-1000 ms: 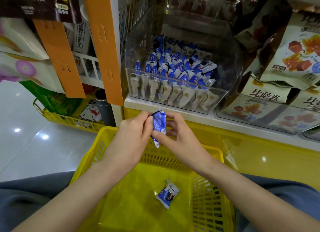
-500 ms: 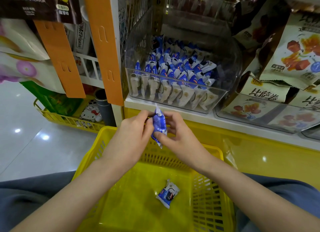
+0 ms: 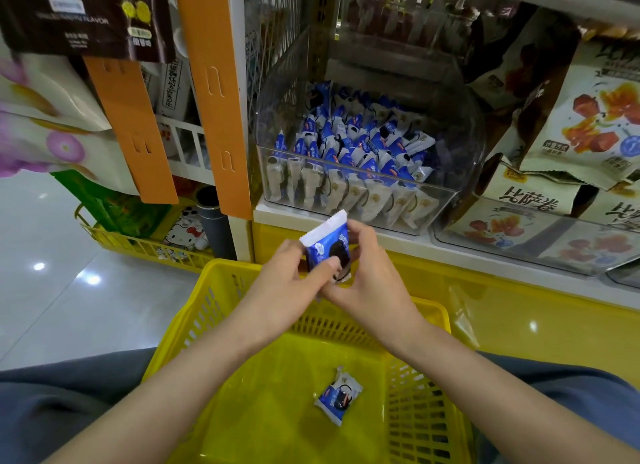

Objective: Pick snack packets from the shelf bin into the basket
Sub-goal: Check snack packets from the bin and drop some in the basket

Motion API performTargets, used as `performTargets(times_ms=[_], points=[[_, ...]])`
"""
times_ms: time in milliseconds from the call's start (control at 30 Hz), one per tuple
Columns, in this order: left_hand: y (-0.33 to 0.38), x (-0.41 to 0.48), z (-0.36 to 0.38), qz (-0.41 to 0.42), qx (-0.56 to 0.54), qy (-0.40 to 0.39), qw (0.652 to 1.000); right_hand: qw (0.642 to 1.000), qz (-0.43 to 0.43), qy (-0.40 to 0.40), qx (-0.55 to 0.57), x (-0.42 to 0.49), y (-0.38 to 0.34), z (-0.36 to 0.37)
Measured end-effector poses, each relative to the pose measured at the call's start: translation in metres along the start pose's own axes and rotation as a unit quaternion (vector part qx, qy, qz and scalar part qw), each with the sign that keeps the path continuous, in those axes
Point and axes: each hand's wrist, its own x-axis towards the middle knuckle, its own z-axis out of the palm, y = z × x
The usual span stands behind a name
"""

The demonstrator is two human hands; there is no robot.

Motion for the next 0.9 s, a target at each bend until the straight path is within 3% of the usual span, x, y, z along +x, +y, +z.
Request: performTargets(times_ms=[67, 233, 467, 567, 633, 800, 900], points=[[0.002, 0.003, -0.005, -0.018, -0.050, 0.037, 0.998, 1.000, -0.013, -0.014, -0.006, 0.002, -0.003, -0.001], [0.003, 0.005, -0.018, -0.009, -0.161, 0.052, 0.985, 0.981, 0.072, -0.070, 0.166, 0.014, -0.009, -0.010], [0.009, 0.005, -0.029, -0.050, -0.206, -0.010, 0.977, 0.954, 0.074, -0.009, 0.289, 0.017, -0.017, -0.007], [0.007, 0.008, -0.038, -0.030, -0.189, 0.034, 0.981, 0.964, 0.054, -0.028, 0.259, 0.020, -0.026, -0.005], [0.007, 0.011, -0.047, -0.015, -0.193, 0.073, 0.978, 0.983, 0.009, -0.033, 0.181, 0.029, -0.034, -0.012], [0.006, 0.022, -0.072, -0.009, -0.220, 0.135, 0.966, 0.994, -0.078, 0.079, 0.021, 0.102, -0.049, -0.041], [0.008, 0.027, -0.079, -0.009, -0.229, 0.148, 0.962, 0.991, -0.066, 0.071, -0.089, 0.161, -0.047, -0.041]])
